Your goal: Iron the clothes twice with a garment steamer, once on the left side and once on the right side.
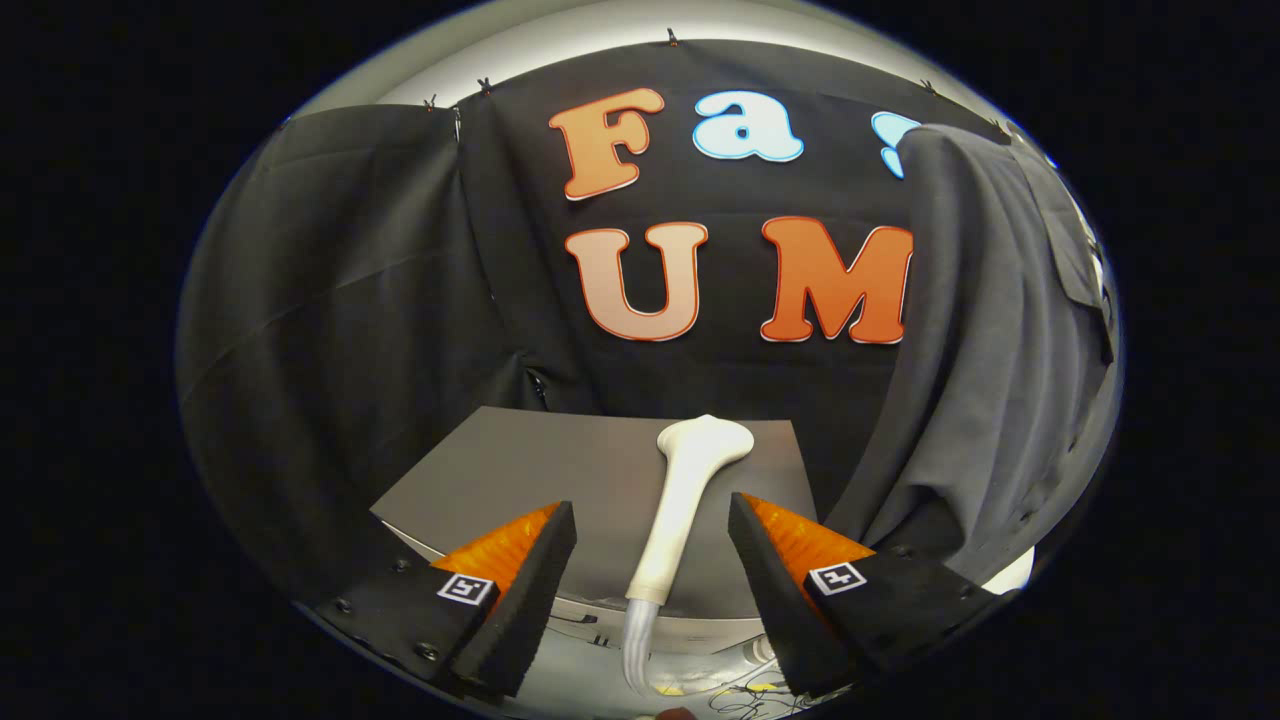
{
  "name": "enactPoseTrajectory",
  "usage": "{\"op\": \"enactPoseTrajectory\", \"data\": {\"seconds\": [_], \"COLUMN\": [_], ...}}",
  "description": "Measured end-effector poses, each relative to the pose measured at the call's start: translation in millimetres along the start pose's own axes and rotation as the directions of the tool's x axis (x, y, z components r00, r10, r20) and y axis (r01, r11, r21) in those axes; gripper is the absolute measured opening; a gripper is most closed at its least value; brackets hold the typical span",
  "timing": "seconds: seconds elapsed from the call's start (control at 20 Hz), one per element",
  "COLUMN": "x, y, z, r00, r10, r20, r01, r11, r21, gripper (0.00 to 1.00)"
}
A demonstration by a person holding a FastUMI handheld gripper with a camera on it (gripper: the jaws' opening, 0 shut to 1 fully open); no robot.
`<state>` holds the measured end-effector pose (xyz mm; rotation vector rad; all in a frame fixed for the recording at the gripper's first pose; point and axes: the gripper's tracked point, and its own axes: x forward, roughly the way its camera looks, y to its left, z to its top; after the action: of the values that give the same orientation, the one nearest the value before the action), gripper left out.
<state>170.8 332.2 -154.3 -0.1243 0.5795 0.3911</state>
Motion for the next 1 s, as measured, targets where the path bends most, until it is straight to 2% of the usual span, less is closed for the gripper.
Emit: {"op": "enactPoseTrajectory", "data": {"seconds": [0.25,0.55,0.8,1.0], "x": [55,107,130,140], "y": [-4,-23,-34,-31], "z": [-35,-46,-55,-65], "r00": [0.989,0.967,0.948,0.940], "r10": [-0.018,-0.114,-0.156,-0.156], "r20": [-0.145,-0.228,-0.276,-0.304], "r01": [0.037,0.138,0.183,0.189], "r11": [0.991,0.986,0.980,0.978], "r21": [0.130,0.089,0.074,0.084], "gripper": [0.99,0.98,0.87,0.76]}}
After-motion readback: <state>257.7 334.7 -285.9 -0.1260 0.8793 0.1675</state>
